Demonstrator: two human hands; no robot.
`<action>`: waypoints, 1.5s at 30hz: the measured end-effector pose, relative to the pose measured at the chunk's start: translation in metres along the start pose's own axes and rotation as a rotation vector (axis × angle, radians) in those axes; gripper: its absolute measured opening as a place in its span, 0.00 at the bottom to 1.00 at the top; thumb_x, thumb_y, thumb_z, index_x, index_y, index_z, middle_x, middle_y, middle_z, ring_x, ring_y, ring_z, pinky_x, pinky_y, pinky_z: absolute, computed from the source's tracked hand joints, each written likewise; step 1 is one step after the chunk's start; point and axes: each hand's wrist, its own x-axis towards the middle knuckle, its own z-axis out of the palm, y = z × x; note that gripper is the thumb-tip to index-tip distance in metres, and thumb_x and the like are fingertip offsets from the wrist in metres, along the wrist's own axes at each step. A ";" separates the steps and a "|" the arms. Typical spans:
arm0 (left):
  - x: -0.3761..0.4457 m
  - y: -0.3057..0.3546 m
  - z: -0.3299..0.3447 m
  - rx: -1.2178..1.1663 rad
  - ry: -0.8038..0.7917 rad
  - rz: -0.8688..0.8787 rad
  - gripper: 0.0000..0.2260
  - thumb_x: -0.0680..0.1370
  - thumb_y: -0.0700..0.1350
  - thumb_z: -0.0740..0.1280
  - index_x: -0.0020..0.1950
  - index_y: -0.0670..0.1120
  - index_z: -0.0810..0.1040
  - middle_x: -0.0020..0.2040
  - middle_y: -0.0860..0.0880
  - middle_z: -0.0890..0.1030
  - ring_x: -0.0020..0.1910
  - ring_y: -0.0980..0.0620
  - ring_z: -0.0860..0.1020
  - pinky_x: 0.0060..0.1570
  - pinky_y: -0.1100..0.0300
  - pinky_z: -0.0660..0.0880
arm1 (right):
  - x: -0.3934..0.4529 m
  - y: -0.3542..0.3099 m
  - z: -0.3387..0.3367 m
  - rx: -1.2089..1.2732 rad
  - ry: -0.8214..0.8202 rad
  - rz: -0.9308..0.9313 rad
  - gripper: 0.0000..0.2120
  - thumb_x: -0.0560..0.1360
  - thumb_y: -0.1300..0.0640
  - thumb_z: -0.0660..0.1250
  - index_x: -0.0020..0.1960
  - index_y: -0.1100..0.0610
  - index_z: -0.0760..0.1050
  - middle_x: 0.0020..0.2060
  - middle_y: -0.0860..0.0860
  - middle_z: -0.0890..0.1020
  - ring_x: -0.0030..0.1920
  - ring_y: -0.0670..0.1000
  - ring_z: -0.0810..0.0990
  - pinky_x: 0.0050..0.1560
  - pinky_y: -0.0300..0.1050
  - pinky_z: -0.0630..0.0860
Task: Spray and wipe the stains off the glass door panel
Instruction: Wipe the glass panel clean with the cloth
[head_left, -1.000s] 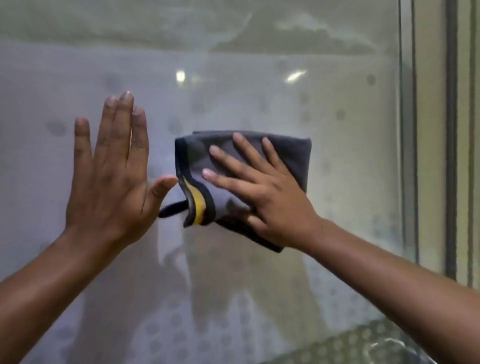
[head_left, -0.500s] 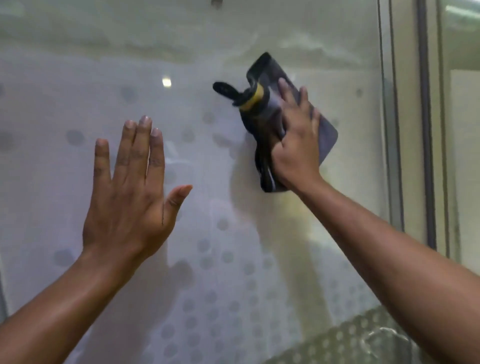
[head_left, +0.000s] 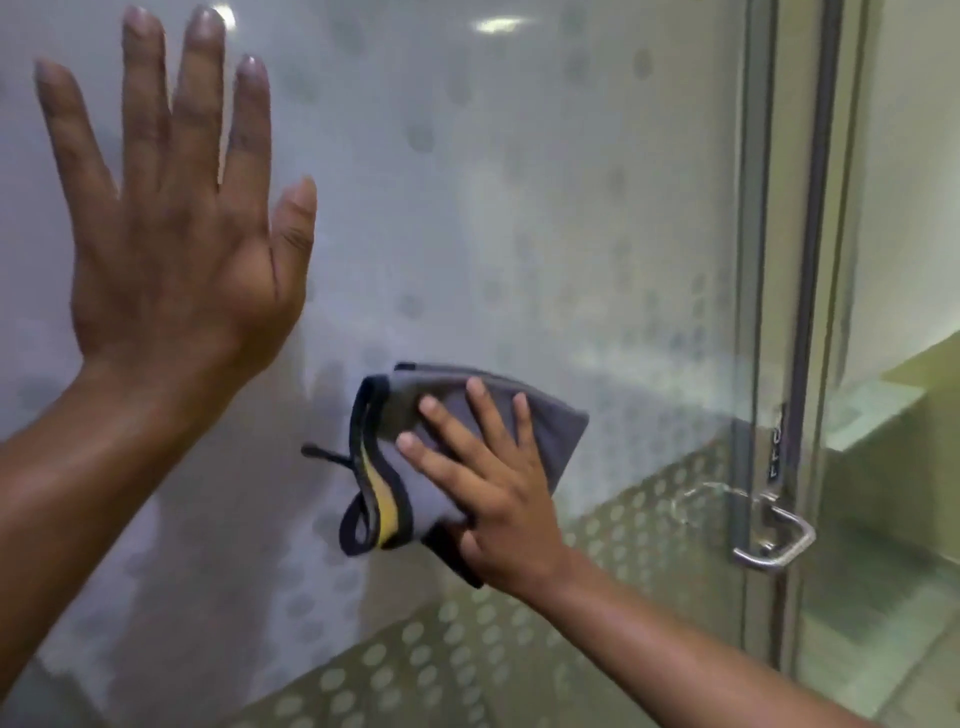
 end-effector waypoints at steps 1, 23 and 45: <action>-0.001 -0.001 0.000 0.006 -0.005 0.019 0.28 0.89 0.59 0.44 0.88 0.49 0.48 0.89 0.42 0.48 0.88 0.34 0.46 0.80 0.25 0.52 | -0.029 -0.007 0.010 -0.014 -0.036 -0.029 0.21 0.86 0.48 0.54 0.78 0.47 0.68 0.81 0.48 0.63 0.84 0.59 0.55 0.81 0.65 0.44; -0.007 0.005 -0.013 0.135 0.016 0.141 0.29 0.88 0.54 0.45 0.88 0.44 0.51 0.89 0.41 0.51 0.88 0.39 0.48 0.83 0.29 0.48 | 0.091 0.066 -0.042 0.217 0.802 1.276 0.35 0.80 0.42 0.63 0.82 0.55 0.61 0.79 0.58 0.68 0.81 0.62 0.61 0.80 0.56 0.58; -0.004 0.004 -0.012 0.201 0.028 0.138 0.30 0.88 0.51 0.46 0.87 0.37 0.50 0.88 0.37 0.52 0.88 0.36 0.51 0.82 0.29 0.51 | 0.258 0.089 -0.107 0.070 0.559 0.803 0.29 0.79 0.64 0.62 0.80 0.52 0.65 0.77 0.57 0.70 0.77 0.64 0.66 0.79 0.58 0.62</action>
